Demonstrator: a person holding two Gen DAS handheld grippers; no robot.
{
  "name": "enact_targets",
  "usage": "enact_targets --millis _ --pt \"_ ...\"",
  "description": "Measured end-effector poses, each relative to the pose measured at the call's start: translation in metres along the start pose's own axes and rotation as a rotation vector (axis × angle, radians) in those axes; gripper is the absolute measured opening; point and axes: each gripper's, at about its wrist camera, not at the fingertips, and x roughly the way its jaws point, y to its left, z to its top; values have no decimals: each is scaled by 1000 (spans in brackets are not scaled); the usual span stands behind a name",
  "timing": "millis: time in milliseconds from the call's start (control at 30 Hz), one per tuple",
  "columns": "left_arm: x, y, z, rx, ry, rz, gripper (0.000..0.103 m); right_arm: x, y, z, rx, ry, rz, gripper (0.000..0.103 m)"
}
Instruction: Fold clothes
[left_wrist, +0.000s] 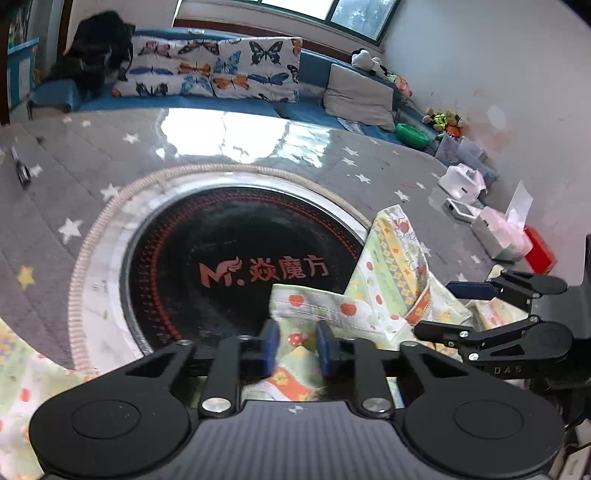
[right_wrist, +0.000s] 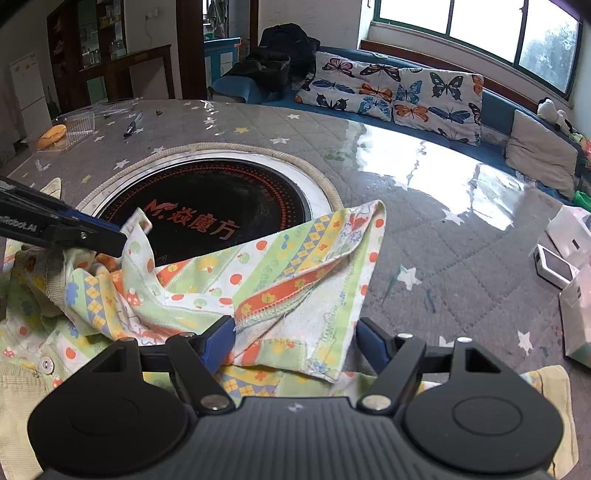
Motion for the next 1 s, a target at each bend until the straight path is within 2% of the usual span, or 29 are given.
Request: enact_targets --millis 67,167,367,433,567,700,800,867,900,933,1000 --pt "0 4 1 -18 -12 19 9 -2 -1 1 4 -13 -7 74" --pt "-6 10 6 -37 -53 72 8 -11 -8 6 24 -58 -24 74" --pt "-37 24 35 -44 -238 270 8 -21 -18 14 47 -93 -37 75" --pt "-42 35 47 -66 -272 321 8 -16 -16 14 37 -81 -32 75" --pt "-34 54 61 -108 -229 372 8 -6 -10 15 23 -57 -18 75" --pt "-27 71 54 -122 -194 386 9 -4 5 12 -1 -52 23 75" --pt "-25 81 47 -154 -149 372 13 -1 11 12 -23 -43 41 75" --pt "-28 81 44 -132 -148 369 15 5 13 13 -23 -32 46 74" --pt "-30 79 42 -117 -148 378 22 7 14 14 -23 -27 49 74" --pt "-33 78 42 -107 -156 391 34 7 14 14 -23 -25 54 74" --pt "-40 76 40 -96 -175 421 46 8 16 14 -23 -21 62 74"
